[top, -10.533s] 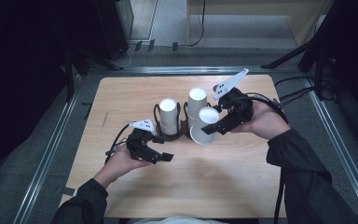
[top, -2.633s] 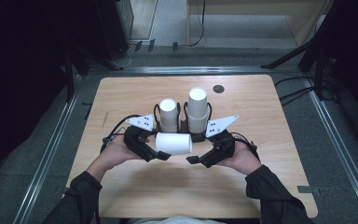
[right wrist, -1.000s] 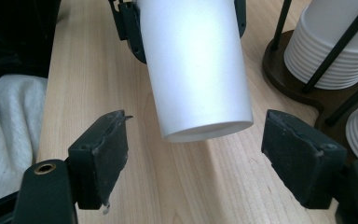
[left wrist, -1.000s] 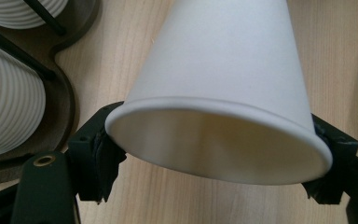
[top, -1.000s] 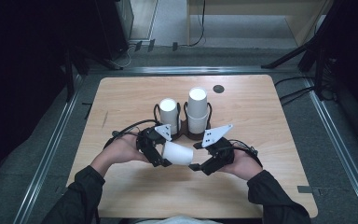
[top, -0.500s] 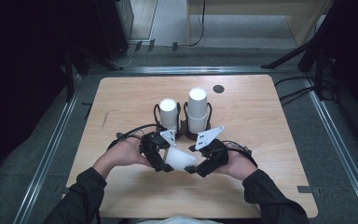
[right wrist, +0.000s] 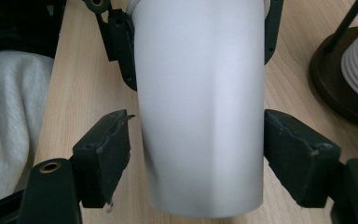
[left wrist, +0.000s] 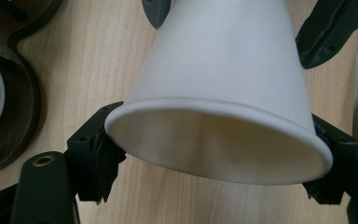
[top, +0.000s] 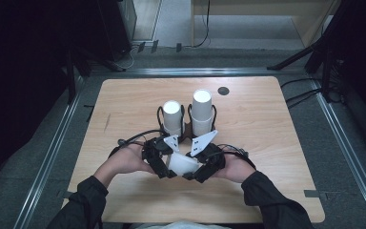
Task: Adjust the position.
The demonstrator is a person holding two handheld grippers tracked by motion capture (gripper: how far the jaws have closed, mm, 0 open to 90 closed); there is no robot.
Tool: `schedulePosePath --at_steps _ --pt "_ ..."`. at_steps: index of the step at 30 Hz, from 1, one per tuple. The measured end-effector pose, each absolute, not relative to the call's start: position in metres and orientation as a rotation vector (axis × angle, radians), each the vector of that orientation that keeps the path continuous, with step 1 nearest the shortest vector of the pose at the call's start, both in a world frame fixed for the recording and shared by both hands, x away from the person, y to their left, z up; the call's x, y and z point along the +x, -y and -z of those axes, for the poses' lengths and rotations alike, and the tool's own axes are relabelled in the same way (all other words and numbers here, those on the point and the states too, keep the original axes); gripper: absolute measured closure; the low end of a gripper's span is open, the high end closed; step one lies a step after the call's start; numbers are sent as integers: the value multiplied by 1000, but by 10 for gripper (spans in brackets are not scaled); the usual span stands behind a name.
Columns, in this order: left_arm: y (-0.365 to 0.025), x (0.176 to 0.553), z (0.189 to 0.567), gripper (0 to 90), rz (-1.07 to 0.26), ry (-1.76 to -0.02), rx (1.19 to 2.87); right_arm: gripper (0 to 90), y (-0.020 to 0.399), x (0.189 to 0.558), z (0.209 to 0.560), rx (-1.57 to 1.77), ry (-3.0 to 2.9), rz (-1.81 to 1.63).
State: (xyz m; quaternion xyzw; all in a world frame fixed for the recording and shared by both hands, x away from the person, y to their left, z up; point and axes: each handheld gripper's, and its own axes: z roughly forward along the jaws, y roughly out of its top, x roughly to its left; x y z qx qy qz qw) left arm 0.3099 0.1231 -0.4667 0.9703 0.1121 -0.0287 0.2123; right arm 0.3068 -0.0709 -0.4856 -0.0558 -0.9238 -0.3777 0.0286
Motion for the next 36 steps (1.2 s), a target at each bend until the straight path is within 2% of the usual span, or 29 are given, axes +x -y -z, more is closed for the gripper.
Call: schedulePosePath --at_steps 10,18,25,36 --pt "-128 308 468 199 80 -343 2683 311 62 309 489 -162 2859 1127" --pt "-131 309 466 186 90 -333 2654 316 63 310 485 -147 2850 1153" --pt "-133 312 462 100 97 -373 2594 316 66 310 483 -148 2850 1170" --pt "-152 318 448 83 82 -423 2425 316 80 316 471 -208 2804 1293"
